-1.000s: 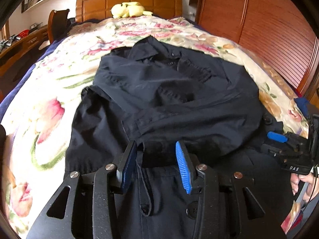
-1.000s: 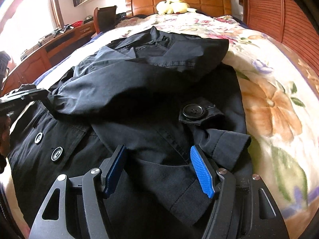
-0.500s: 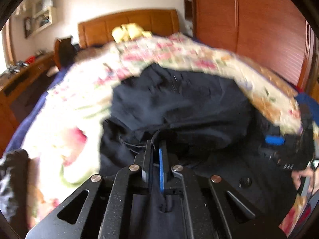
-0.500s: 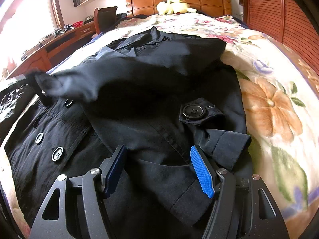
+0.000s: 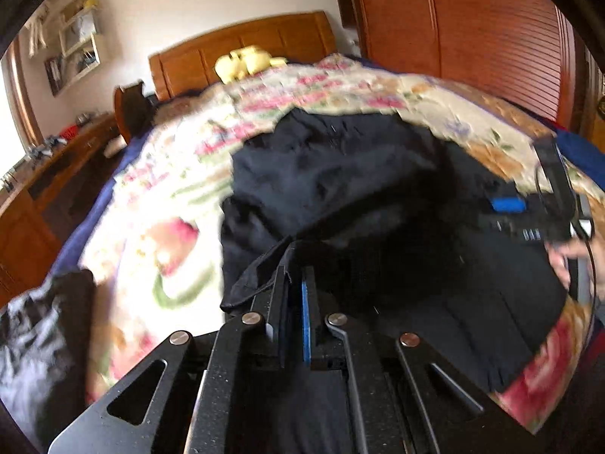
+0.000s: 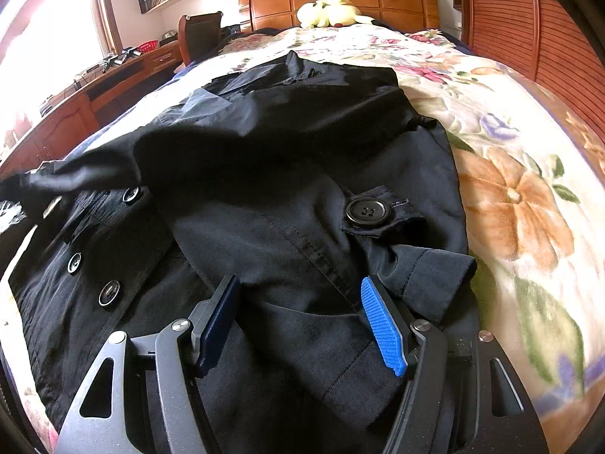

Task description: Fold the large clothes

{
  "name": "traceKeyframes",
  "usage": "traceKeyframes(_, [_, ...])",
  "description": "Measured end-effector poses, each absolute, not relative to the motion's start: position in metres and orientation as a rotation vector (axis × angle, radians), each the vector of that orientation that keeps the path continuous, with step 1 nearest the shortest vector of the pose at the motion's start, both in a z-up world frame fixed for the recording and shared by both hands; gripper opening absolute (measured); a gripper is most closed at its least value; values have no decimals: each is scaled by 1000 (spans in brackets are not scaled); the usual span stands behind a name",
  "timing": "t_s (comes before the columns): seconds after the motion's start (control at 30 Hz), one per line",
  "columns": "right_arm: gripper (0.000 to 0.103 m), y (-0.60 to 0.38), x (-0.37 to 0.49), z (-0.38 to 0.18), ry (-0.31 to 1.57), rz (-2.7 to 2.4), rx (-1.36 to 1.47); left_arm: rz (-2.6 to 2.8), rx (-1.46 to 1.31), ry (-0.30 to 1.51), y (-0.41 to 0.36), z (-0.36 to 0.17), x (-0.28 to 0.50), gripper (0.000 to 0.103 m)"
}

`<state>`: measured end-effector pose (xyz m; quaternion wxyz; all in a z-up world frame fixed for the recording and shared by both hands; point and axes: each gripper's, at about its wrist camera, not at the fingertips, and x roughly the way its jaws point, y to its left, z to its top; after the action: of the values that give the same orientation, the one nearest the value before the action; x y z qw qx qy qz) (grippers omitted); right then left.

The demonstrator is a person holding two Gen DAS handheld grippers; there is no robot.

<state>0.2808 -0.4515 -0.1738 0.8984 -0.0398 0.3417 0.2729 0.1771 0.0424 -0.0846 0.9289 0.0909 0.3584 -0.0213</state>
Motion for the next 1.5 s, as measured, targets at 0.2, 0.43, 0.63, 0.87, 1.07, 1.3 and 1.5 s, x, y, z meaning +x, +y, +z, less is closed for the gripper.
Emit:
traceKeyframes(0.2, [68,-451,281,-173,707,565,-83,-70,133,775,37,-95,167,11])
traceKeyframes(0.43, [68,-451,280,-174,705,561,-92,-94,63,724,50,-79,155,30])
traceKeyframes(0.63, [68,-451,280,-174,705,562,-91,-56,38,762,69,-88,181,30])
traceKeyframes(0.87, [68,-452,280,-174,705,562,-91,-91,14,823,69,-111,199,30])
traceKeyframes(1.07, [68,-451,279,-173,697,555,-97,-74,65,890,66,-140,194,30])
traceKeyframes(1.3, [68,-469,275,-143,652,586,-44,-87,25,896,75,-160,185,30])
traceKeyframes(1.5, [54,-475,331,-113,641,520,-83,-81,34,865,74,-164,180,30])
